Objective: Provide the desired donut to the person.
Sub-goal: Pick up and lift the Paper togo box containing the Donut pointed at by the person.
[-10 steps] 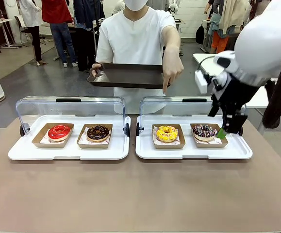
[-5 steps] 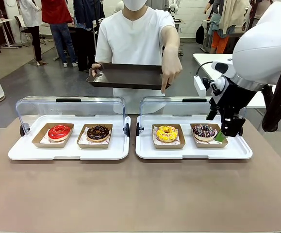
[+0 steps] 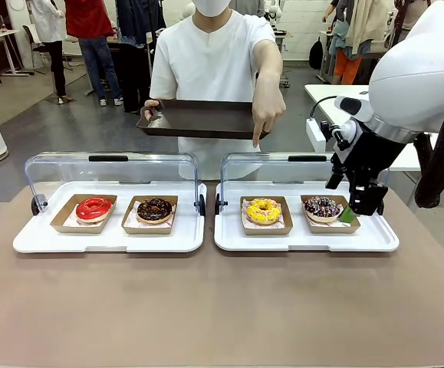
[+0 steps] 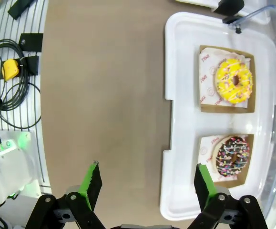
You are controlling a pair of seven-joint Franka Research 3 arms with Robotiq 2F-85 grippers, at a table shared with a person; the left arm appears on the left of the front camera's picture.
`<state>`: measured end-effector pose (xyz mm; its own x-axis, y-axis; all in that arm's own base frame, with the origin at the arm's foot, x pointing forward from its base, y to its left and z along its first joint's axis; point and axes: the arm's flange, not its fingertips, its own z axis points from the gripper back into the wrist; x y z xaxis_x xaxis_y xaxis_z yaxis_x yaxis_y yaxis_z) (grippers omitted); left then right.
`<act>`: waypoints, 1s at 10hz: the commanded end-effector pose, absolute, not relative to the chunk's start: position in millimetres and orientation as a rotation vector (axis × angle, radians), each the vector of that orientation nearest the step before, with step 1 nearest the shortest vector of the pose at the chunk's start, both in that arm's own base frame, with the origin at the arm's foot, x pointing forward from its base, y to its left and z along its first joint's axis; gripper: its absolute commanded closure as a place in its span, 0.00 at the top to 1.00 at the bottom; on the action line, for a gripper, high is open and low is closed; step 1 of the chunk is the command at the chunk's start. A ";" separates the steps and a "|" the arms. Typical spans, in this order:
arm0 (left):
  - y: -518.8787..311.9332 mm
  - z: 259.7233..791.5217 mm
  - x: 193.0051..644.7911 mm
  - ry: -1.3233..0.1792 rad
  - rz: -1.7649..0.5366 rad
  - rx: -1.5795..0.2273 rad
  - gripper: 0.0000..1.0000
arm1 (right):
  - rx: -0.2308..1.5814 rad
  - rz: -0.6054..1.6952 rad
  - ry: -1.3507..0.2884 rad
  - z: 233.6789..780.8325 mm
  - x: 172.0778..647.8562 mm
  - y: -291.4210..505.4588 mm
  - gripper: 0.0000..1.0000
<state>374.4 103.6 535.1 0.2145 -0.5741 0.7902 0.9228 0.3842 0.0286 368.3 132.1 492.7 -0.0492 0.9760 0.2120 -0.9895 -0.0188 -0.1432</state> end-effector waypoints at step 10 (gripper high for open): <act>104.5 535.4 374.2 -0.827 -1.104 -0.518 1.00 | 0.113 1.471 -0.143 402.1 467.6 226.2 1.00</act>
<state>374.4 103.8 535.1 0.2149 -0.5743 0.7899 0.9226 0.3848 0.0287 467.8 226.5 399.4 0.1029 0.9827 0.1540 -0.9945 0.1050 -0.0054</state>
